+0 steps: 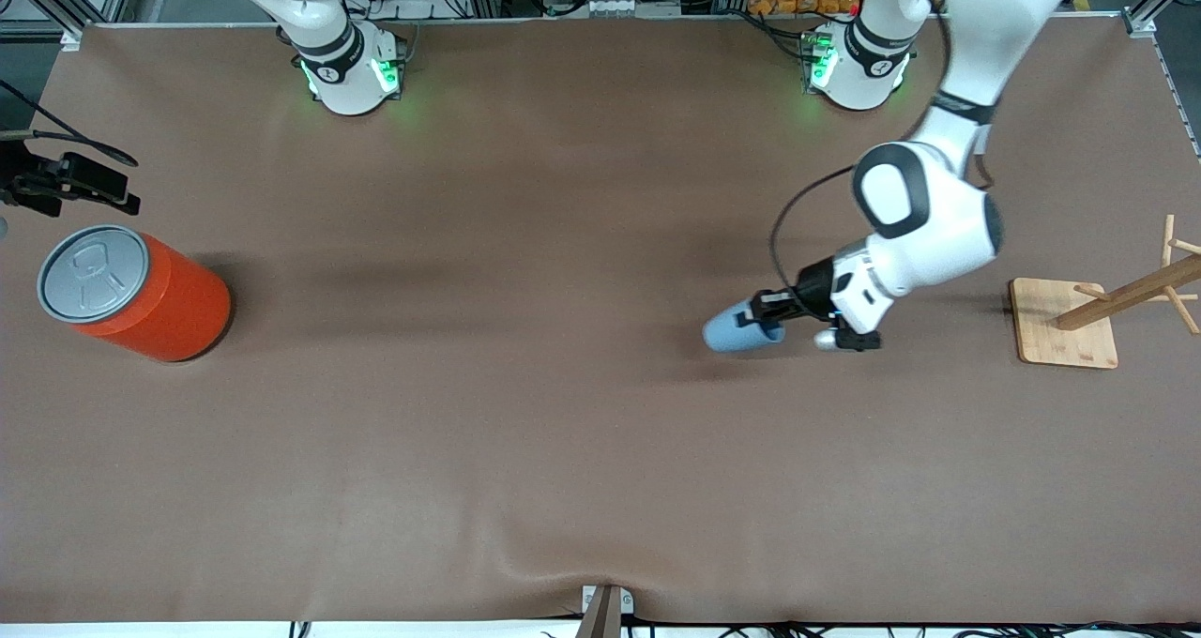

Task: Flip cup
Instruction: 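Carry the cup with the left gripper toward the wooden stand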

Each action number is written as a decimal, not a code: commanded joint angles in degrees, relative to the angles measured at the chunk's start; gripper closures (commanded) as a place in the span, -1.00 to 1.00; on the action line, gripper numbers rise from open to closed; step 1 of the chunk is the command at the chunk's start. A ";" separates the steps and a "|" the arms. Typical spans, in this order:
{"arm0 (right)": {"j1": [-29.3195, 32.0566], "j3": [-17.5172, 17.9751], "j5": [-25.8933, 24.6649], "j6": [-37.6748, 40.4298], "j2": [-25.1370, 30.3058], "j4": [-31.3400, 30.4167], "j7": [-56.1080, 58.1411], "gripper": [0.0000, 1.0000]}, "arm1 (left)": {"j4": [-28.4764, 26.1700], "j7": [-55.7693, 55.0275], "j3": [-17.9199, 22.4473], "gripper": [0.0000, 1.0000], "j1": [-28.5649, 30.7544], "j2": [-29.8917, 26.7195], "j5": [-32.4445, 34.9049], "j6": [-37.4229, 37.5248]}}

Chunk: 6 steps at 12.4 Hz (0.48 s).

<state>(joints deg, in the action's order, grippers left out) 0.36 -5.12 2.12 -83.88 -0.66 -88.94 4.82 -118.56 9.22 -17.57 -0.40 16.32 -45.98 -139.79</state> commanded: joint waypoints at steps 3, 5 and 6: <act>1.05 0.11 -0.80 1.08 1.01 0.88 -0.78 -1.00 | -2.55 -16.21 -0.19 1.00 5.57 -4.63 35.08 1.89; 1.05 0.20 -0.63 1.35 0.75 1.14 -1.13 -1.00 | -2.73 -22.20 -0.28 1.00 8.13 -2.97 45.06 1.72; 0.88 0.20 -0.63 1.00 0.23 1.58 -1.13 -1.00 | -2.82 -23.79 -0.28 1.00 8.22 -2.00 46.93 1.45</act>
<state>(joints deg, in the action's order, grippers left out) 0.68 -5.60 1.99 -83.33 -0.31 -88.26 4.74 -120.65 -11.37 -17.35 6.73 13.47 -3.48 -138.05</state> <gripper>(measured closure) 0.000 0.947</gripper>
